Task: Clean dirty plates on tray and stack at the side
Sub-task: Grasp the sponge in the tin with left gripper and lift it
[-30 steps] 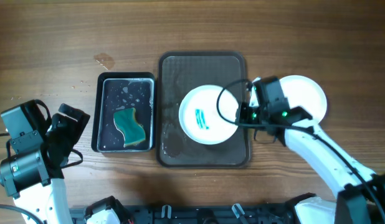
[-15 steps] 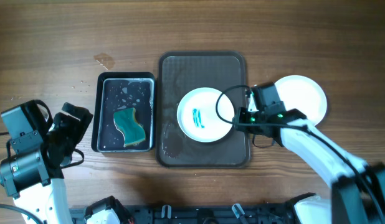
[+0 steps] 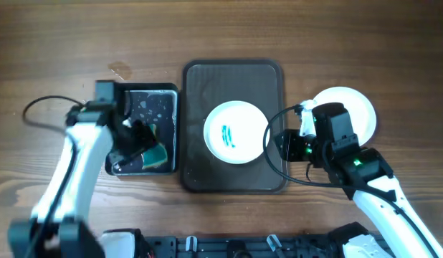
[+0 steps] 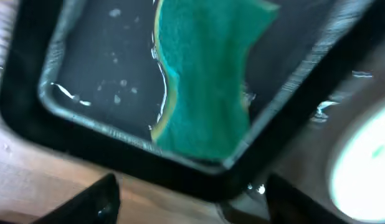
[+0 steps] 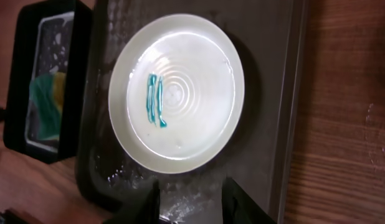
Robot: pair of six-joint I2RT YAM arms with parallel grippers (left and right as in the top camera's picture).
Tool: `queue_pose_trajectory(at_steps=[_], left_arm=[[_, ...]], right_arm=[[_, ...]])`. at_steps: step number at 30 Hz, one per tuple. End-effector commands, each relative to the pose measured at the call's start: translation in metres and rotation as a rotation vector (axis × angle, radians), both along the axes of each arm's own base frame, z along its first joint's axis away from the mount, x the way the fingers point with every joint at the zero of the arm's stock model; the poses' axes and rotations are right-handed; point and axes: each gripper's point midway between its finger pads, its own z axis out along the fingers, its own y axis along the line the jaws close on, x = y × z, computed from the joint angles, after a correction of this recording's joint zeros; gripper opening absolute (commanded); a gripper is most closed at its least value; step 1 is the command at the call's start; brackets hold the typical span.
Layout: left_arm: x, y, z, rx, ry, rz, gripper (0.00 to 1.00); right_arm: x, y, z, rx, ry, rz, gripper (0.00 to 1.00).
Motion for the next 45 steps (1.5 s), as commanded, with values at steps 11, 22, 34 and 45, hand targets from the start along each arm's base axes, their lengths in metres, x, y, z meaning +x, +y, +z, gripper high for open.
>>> queue_pose_trajectory(at_steps=[11,22,34,45], left_arm=[[0.009,-0.009,-0.068,-0.034,0.193,0.028,0.04],[0.050,0.013,-0.048,0.108,0.026,-0.006,0.42],[0.063,0.006,-0.057,0.080,-0.012,-0.063,0.07],[0.037,-0.013,-0.024,-0.006,0.142,-0.062,0.42]], right_arm=[[0.001,0.003,-0.002,-0.005,0.021,0.025,0.33],[0.000,0.003,-0.003,-0.005,0.023,0.025,0.34],[-0.002,0.002,-0.004,-0.009,0.036,0.025,0.34],[-0.002,0.002,-0.004,-0.009,0.035,0.025,0.34]])
